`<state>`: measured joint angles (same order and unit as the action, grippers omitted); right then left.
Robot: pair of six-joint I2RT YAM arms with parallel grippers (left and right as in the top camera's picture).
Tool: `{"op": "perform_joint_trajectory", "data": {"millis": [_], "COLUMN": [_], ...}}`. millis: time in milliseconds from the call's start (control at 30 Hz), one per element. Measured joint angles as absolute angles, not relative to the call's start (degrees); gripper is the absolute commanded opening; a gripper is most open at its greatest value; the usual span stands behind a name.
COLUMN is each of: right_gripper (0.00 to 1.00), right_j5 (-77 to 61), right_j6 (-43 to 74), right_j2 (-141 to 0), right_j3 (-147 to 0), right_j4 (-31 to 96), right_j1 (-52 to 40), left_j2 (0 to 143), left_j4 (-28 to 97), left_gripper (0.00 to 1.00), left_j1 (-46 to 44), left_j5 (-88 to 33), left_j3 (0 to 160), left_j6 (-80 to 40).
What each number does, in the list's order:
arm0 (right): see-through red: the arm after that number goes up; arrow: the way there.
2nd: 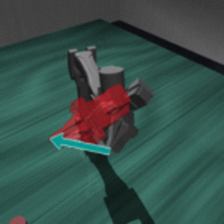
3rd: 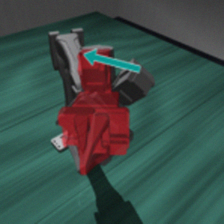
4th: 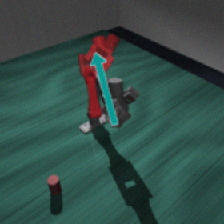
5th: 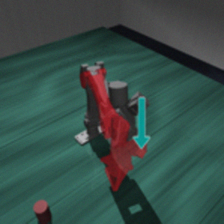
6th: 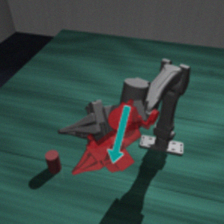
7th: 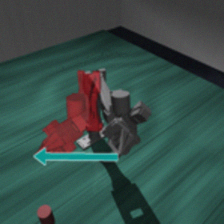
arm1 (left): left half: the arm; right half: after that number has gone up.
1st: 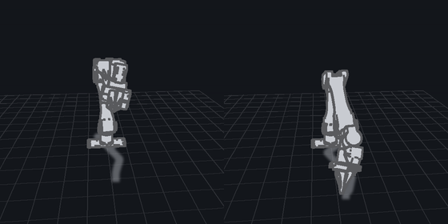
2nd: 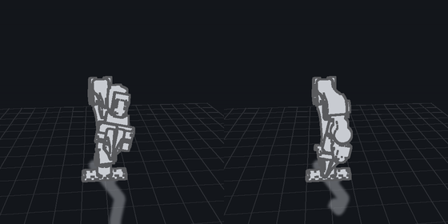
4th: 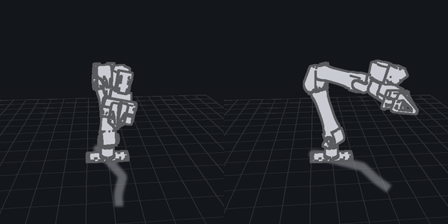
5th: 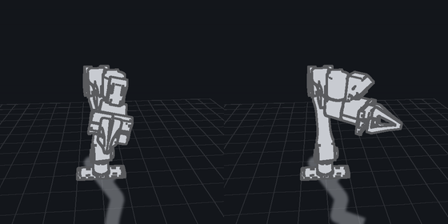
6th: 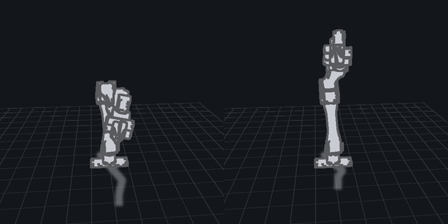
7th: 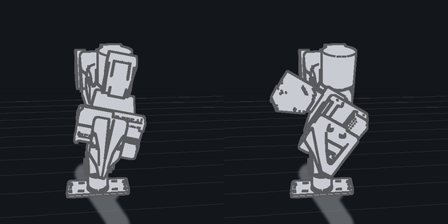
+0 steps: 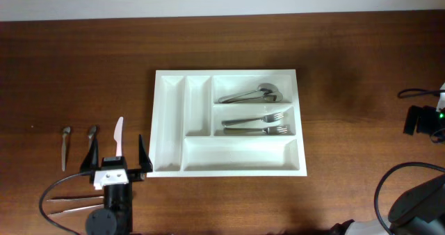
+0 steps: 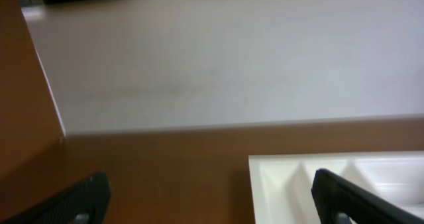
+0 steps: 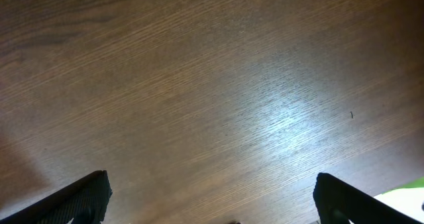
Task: Pack container
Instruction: 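Move the left gripper toward the long silver utensil at bottom left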
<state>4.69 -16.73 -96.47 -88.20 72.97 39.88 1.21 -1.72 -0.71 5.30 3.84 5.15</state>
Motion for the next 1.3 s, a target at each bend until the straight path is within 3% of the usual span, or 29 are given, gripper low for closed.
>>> {"op": "perform_joint_trajectory", "data": {"millis": [300, 500, 667, 767, 967, 1200, 1300], "right_gripper": [0.99, 0.99, 0.99, 0.99, 0.99, 0.99, 0.99], "right_j5": [4.69, 4.69, 4.69, 4.69, 4.69, 4.69, 4.69], "right_j6": [-16.8, -16.78, -16.78, -16.78, -16.75, -16.75, -16.78], "right_j2": [-96.47, -96.47, -96.47, -96.47, -96.47, -96.47, -96.47], "right_j3": [-88.18, -88.16, -88.16, -88.16, -88.16, -88.16, -88.16], "right_j4": [72.95, 72.97, 72.95, 72.95, 72.97, 72.95, 72.95], "right_j1": [39.88, 39.88, 39.88, 39.88, 39.88, 39.88, 39.88], "left_j2": [15.53, 30.52, 35.68, 38.76, 50.92, 63.02, 66.65], "left_j4": [27.07, 29.82, 28.36, 30.57, 51.62, 61.32, 67.16], "left_gripper": [0.99, 0.99, 0.99, 0.99, 0.99, 0.99, 0.99], "left_j1": [-0.67, -0.6, -0.56, -0.56, 1.78, 4.21, 5.1], "left_j5": [6.44, -0.51, -2.74, 1.45, 14.83, 14.37, 15.7], "left_j3": [27.79, 44.12, 46.3, 47.07, 60.29, 69.54, 69.65], "left_j6": [1.32, -2.44, -3.16, -5.52, -16.16, -20.99, -29.67]}}
